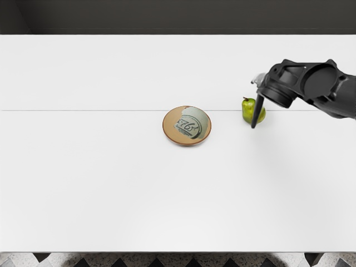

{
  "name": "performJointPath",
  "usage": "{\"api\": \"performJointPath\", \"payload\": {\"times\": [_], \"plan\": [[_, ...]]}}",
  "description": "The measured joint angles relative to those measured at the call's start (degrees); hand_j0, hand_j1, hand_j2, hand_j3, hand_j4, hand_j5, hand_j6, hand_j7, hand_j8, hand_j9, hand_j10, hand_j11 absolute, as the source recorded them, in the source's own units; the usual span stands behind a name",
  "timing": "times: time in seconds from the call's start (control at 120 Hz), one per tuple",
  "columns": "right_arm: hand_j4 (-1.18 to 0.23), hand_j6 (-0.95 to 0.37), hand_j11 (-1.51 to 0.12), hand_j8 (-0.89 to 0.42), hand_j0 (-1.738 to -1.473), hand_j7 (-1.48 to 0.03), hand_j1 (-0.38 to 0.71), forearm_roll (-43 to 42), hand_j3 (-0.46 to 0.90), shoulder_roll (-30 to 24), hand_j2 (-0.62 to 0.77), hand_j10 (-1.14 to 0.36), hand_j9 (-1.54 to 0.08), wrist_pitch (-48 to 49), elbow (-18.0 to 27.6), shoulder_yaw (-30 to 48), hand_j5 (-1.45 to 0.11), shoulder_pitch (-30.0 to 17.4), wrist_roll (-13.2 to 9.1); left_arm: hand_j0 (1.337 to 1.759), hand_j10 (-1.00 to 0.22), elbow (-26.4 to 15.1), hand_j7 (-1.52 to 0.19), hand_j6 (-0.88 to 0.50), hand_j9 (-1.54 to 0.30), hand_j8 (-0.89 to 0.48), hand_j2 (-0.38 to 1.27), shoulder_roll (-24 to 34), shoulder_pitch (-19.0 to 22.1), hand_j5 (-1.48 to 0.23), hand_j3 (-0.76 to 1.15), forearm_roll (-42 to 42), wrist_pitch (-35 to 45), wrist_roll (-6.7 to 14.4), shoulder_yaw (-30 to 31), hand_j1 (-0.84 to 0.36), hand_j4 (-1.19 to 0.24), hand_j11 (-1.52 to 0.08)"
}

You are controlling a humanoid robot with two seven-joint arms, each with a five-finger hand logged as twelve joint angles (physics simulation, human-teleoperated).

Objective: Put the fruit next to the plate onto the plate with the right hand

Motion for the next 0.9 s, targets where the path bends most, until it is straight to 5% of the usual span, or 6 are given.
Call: {"api": "performJointPath", "payload": {"times": [0.583,0.9], "plan": [[-0.16,-0.16,-0.21,-0.16,-1.658,-0.21,-0.16,-0.37,0.0,2.65,-0.03,-0.16,-0.21,-1.67,-4.81,2.66,-0.21,-2.46,0.0,1.658,0.0,0.0,0.0,0.0,0.0,0.0,0.0,0.0,0.0,0.0,0.0,0.0,0.0,0.0,0.01,0.35,0.0,0.0],[-0.17,-0.17,-0.21,-0.17,-1.658,-0.21,-0.15,0.09,0.0,2.87,-0.03,-0.17,-0.21,-4.98,-1.44,2.68,-0.21,-2.32,0.0,1.658,0.0,0.0,0.0,0.0,0.0,0.0,0.0,0.0,0.0,0.0,0.0,0.0,-0.01,0.0,0.01,0.35,0.0,0.0]]}}
